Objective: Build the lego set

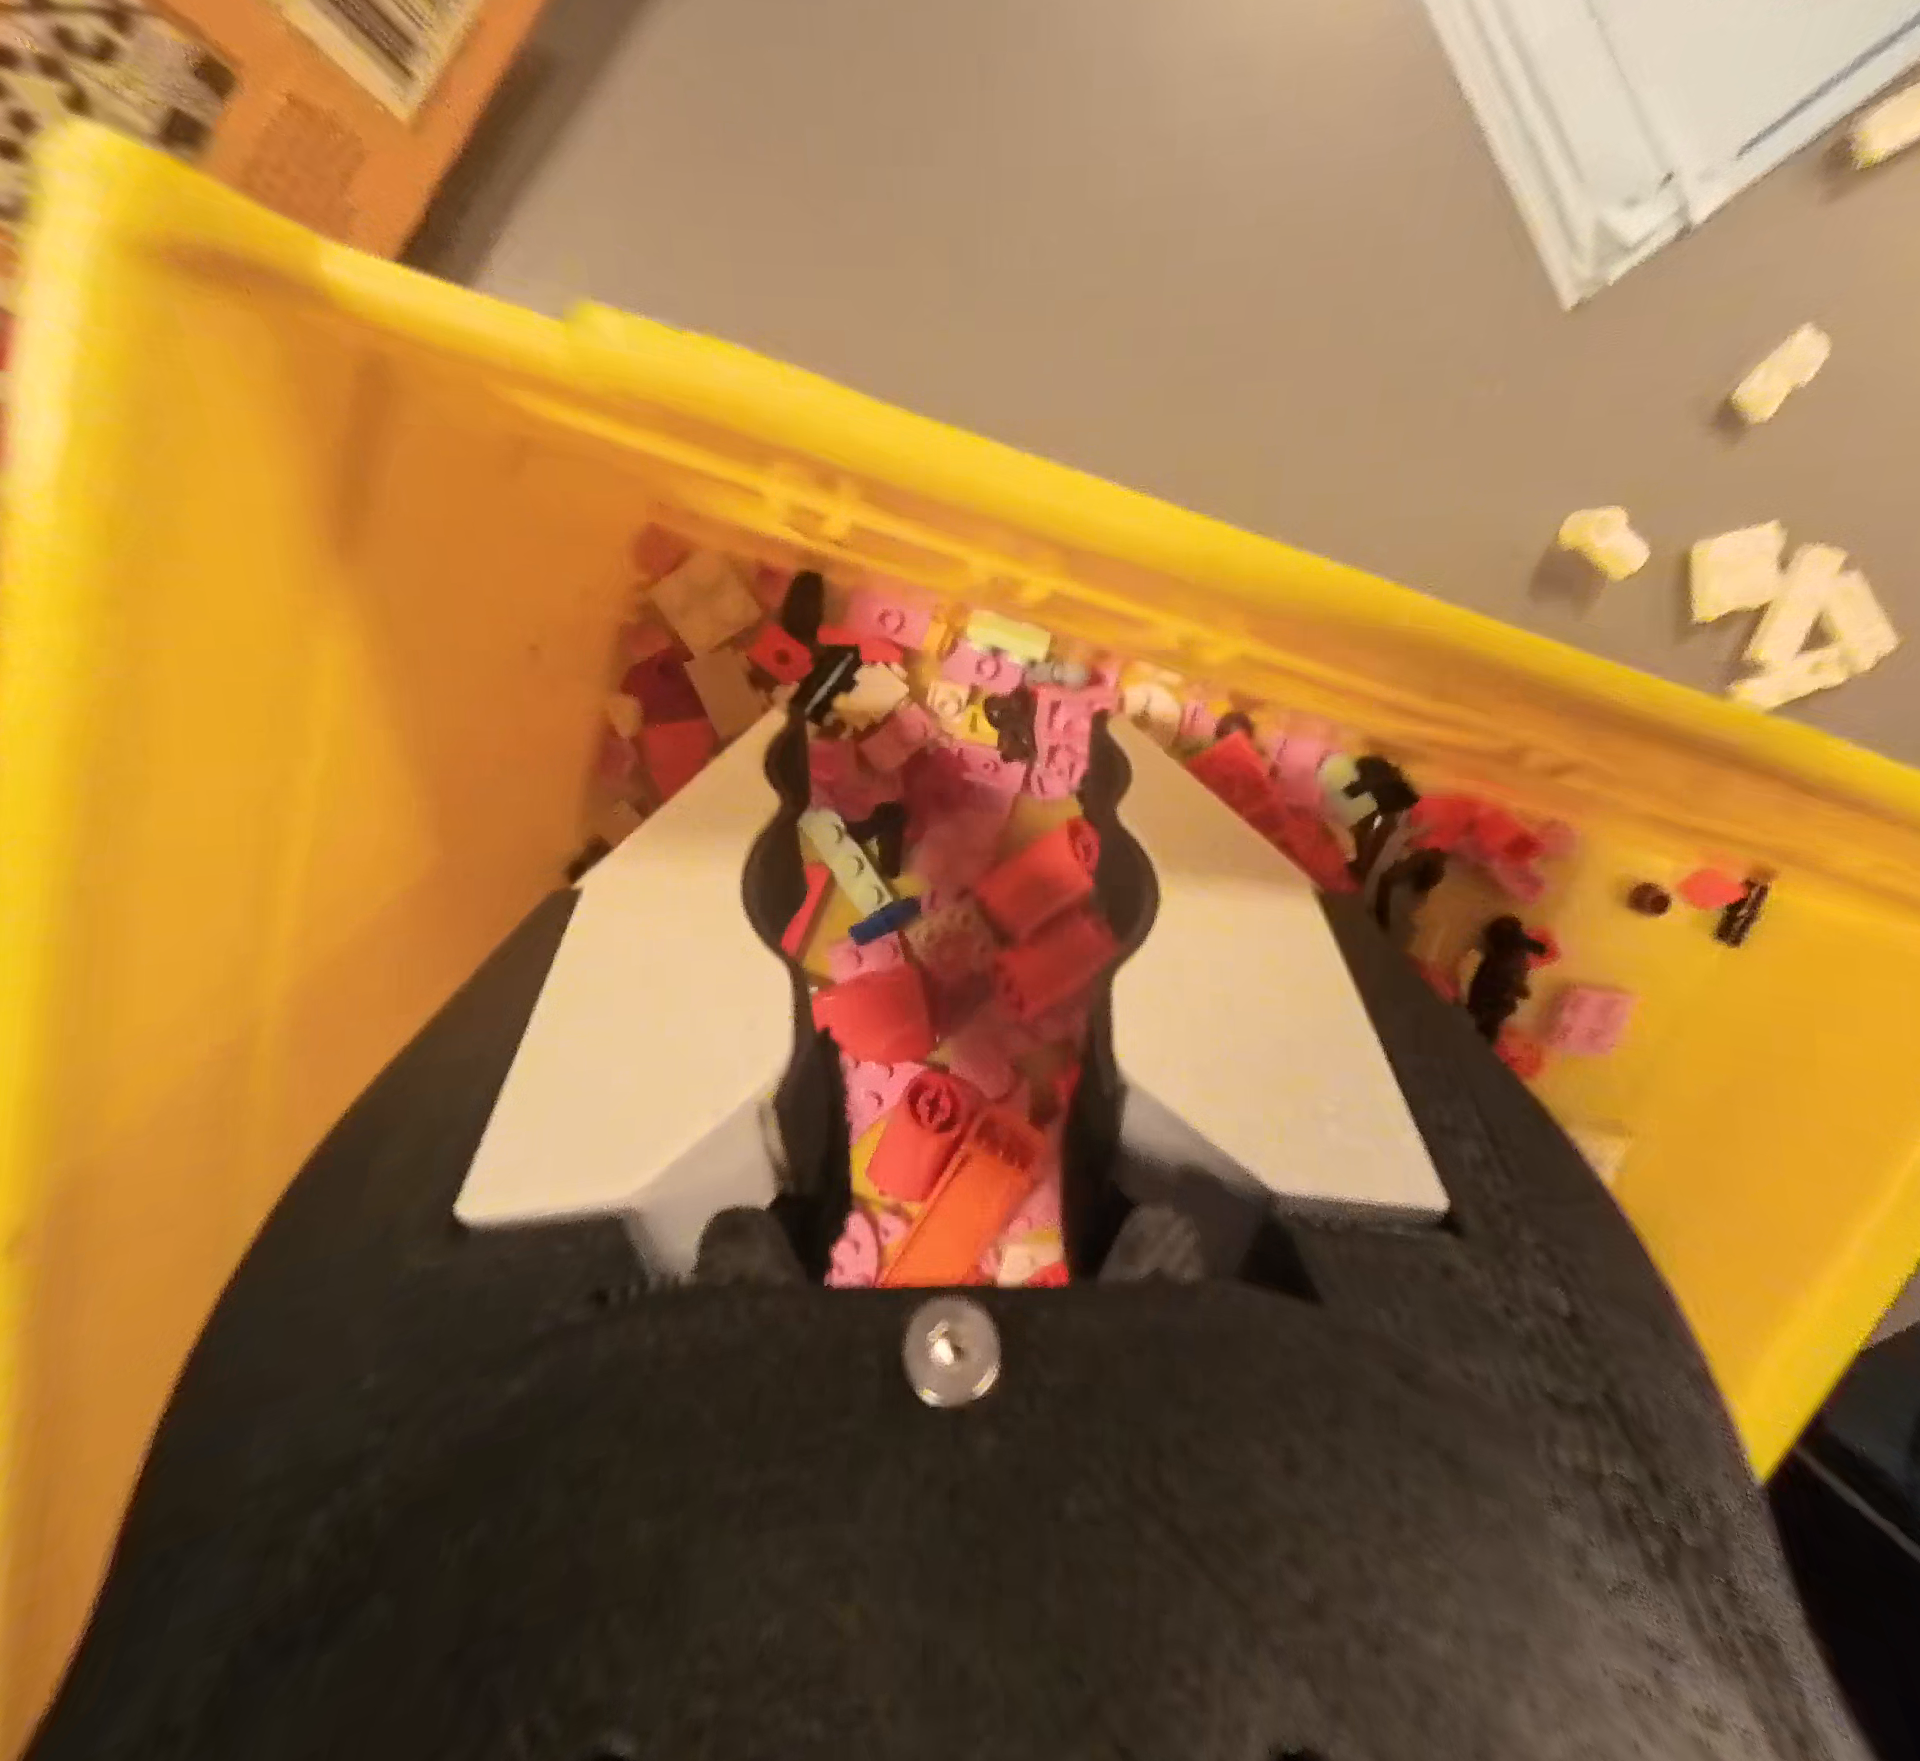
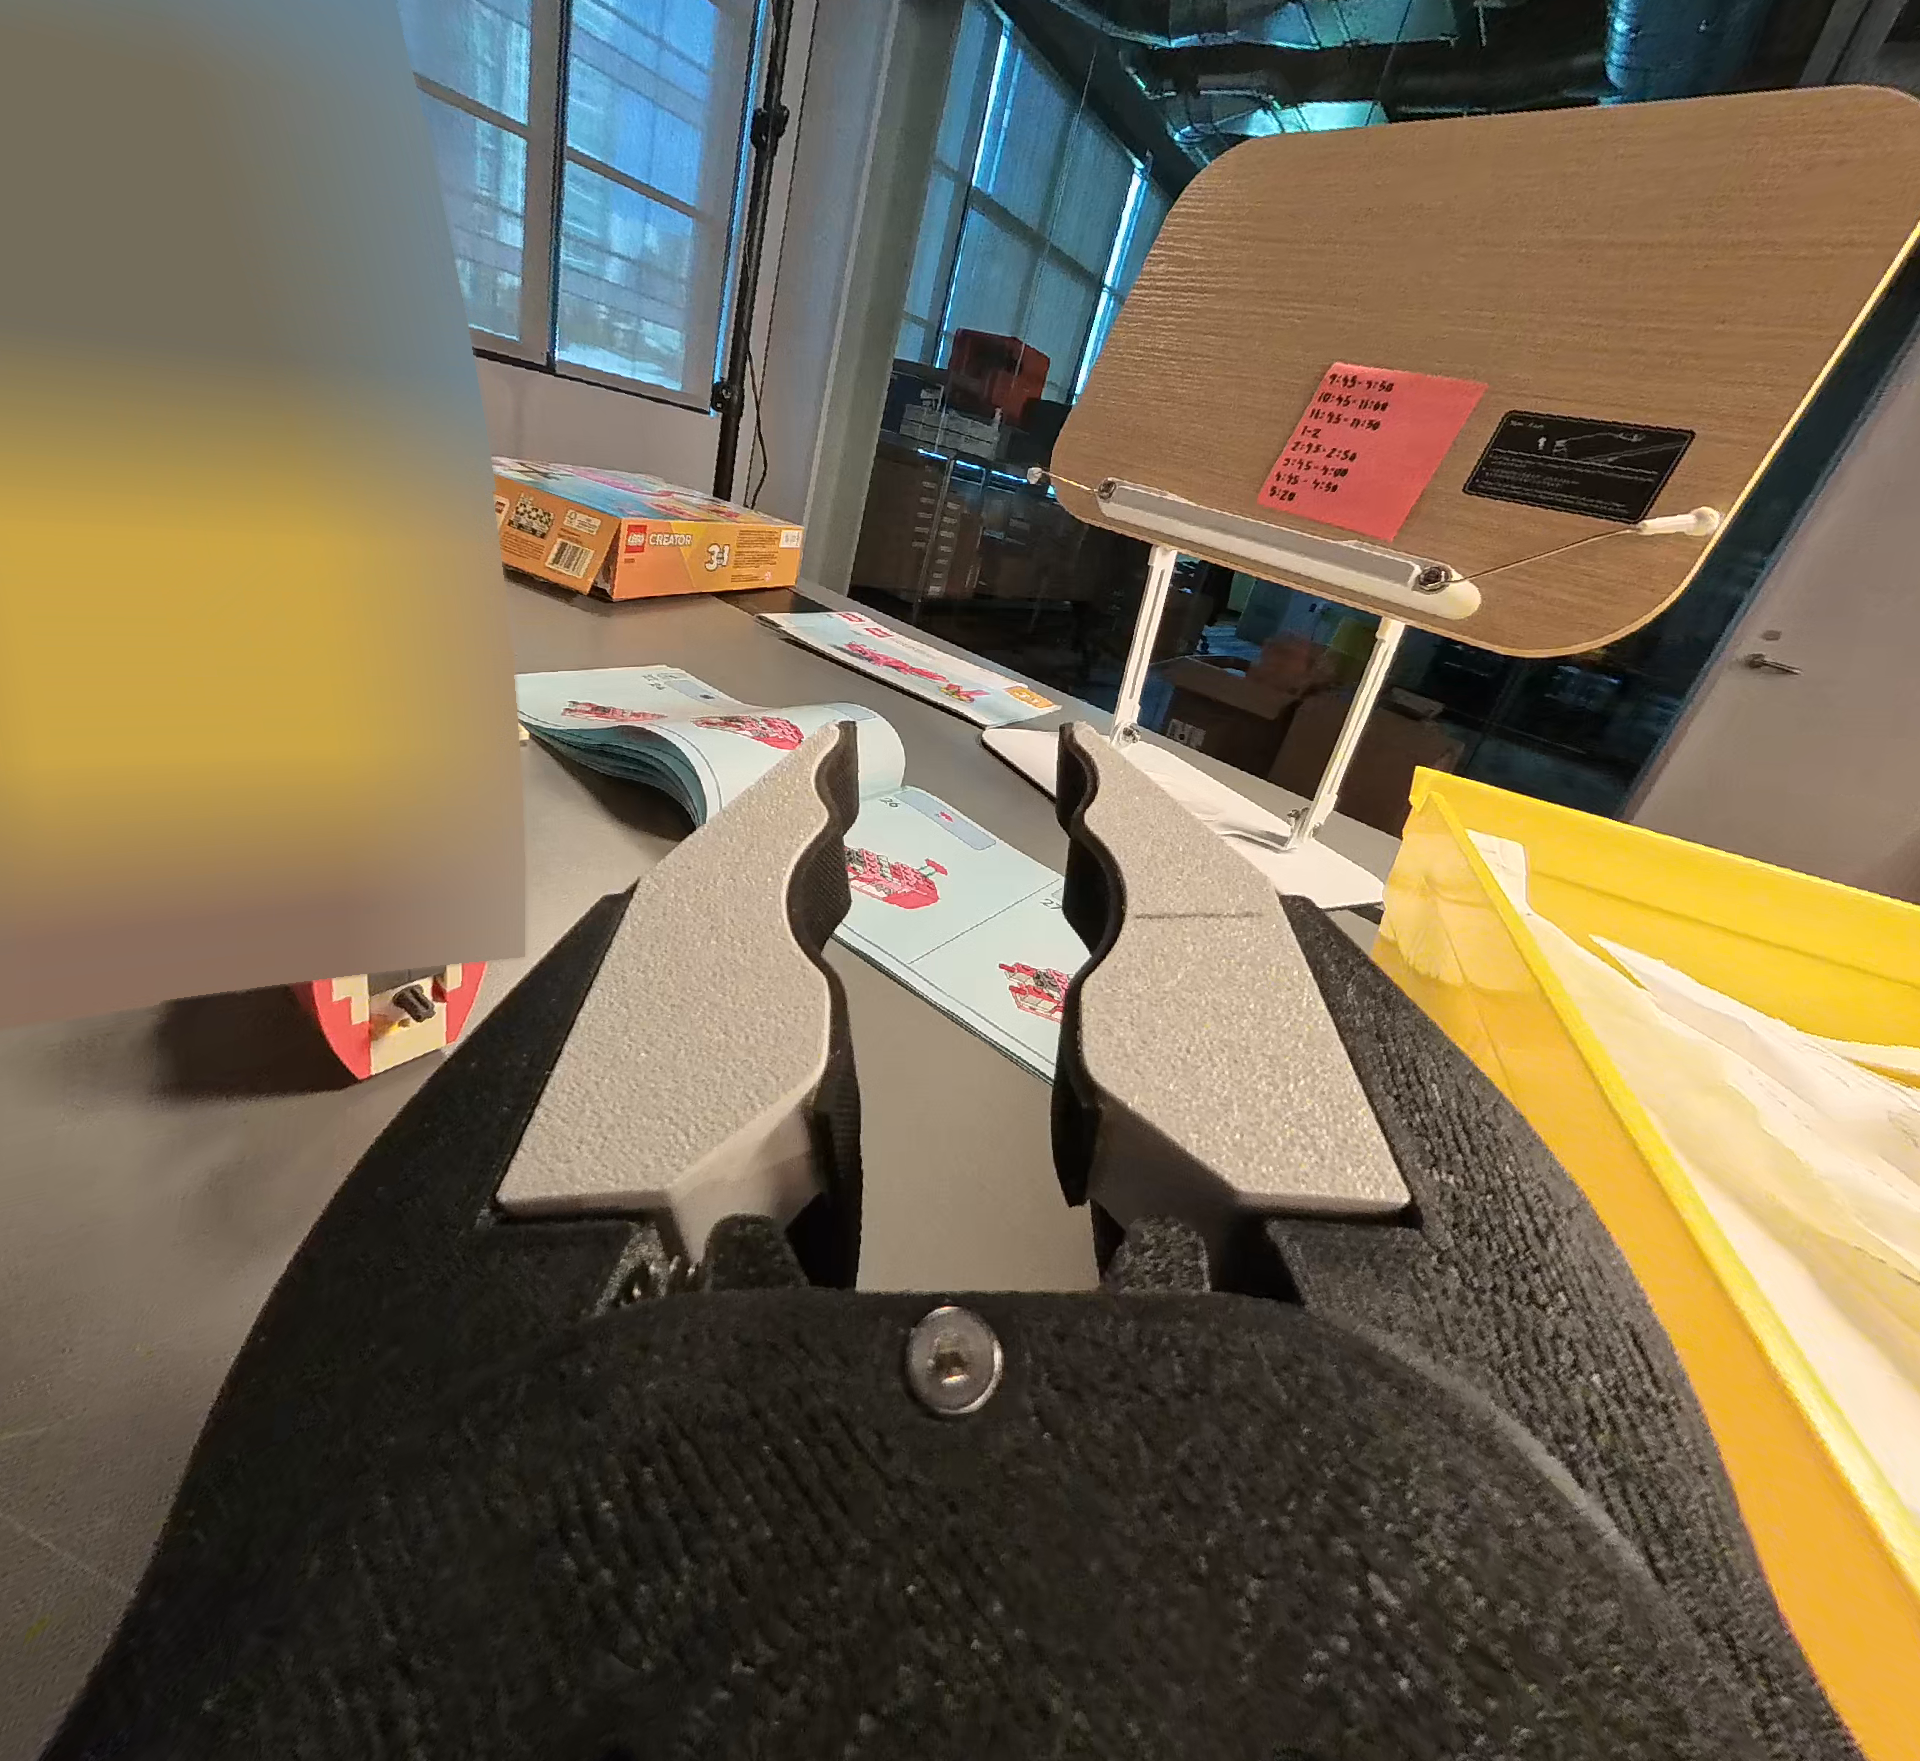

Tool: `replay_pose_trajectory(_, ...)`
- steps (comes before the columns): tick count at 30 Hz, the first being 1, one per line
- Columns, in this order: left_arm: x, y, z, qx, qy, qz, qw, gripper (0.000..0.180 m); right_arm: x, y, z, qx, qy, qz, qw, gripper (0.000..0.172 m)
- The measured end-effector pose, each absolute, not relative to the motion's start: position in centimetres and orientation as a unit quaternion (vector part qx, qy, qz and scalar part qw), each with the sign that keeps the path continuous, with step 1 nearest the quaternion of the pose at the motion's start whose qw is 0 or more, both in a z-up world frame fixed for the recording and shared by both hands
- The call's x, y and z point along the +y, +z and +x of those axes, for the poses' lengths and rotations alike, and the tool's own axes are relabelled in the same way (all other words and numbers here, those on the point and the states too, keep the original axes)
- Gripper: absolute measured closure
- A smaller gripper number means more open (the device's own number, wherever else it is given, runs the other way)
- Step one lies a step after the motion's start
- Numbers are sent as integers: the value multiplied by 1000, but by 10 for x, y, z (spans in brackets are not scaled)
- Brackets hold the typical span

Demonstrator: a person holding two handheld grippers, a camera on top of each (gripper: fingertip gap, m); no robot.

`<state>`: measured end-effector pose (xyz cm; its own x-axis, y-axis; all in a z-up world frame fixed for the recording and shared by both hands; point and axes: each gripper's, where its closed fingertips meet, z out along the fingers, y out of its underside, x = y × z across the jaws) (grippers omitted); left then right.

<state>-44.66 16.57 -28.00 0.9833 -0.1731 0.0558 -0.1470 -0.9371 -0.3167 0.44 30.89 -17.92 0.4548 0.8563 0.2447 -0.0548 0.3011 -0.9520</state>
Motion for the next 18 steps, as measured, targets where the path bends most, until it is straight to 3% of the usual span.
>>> replay_pose_trajectory(9, 111, -291, -485, 93, 60, -994, -1, 154, 308, -179, 4, -408, 328, -492, 696, 135)
replay_pose_trajectory(13, 80, -288, -491, 60, 54, -995, -65, 150, 308, -179, 4, -408, 328, -491, 696, 135)
replay_pose_trajectory(15, 84, -283, -492, 53, 55, -996, -39, 144, 308, -179, 4, -409, 328, -491, 696, 135)
replay_pose_trajectory(18, 109, -273, -467, 56, -11, -996, 65, 136, 308, -179, 4, -409, 329, -491, 695, 135)
